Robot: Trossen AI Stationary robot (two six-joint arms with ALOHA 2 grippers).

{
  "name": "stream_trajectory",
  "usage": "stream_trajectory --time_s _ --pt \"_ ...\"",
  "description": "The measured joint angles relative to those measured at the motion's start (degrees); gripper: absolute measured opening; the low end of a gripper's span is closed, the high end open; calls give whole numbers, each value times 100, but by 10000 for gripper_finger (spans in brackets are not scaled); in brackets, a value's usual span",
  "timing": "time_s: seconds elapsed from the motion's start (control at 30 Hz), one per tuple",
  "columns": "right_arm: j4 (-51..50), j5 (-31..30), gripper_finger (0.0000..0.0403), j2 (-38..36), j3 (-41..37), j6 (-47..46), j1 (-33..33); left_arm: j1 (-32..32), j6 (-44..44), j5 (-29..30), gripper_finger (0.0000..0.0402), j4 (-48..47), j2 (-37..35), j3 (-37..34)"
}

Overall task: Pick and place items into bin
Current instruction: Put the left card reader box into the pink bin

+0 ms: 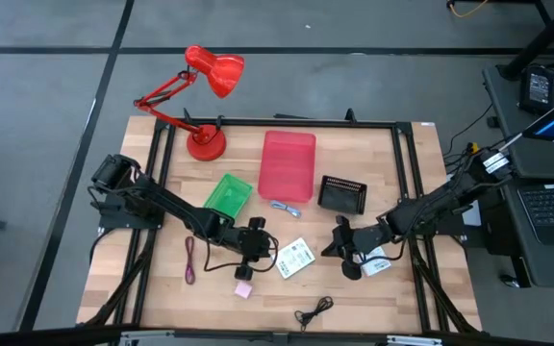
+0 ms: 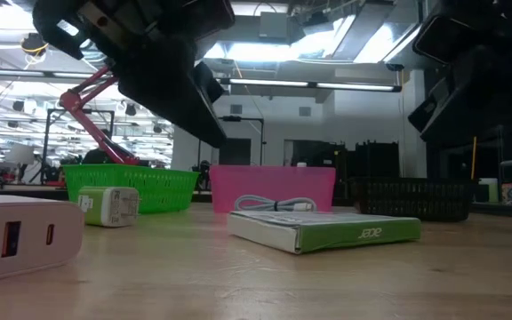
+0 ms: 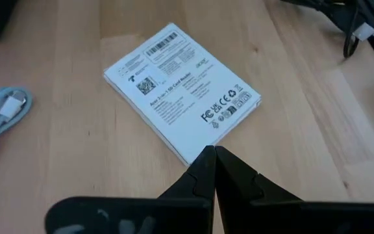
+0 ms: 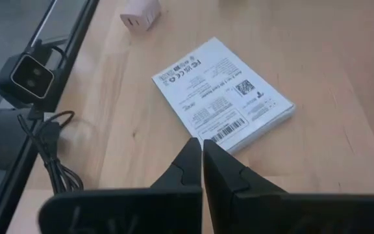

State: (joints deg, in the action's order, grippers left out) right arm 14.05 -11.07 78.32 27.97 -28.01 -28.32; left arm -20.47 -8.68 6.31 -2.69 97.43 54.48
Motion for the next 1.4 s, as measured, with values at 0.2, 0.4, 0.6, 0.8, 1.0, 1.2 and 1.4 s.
stream_trajectory --time_s 0.2,0.4,0.6,0.8,1.0,1.2,1.4 --pt "184 0 0 11 0 77 4 37 137 8 2 206 0 0" --pt "253 2 0 11 0 440 4 44 174 -49 2 526 0 0" --pt "251 1 0 11 0 448 4 -9 132 -58 2 745 0 0" --pt "248 2 0 11 -2 448 6 -13 -51 -89 2 854 43 0" --pt "246 -137 0 11 -2 448 9 -61 14 -233 2 902 355 222" --pt "220 -157 0 11 -4 428 9 -83 239 -664 2 274 1128 1107" --pt "216 -223 1 9 -4 422 9 -144 194 -693 2 -475 1602 1942"
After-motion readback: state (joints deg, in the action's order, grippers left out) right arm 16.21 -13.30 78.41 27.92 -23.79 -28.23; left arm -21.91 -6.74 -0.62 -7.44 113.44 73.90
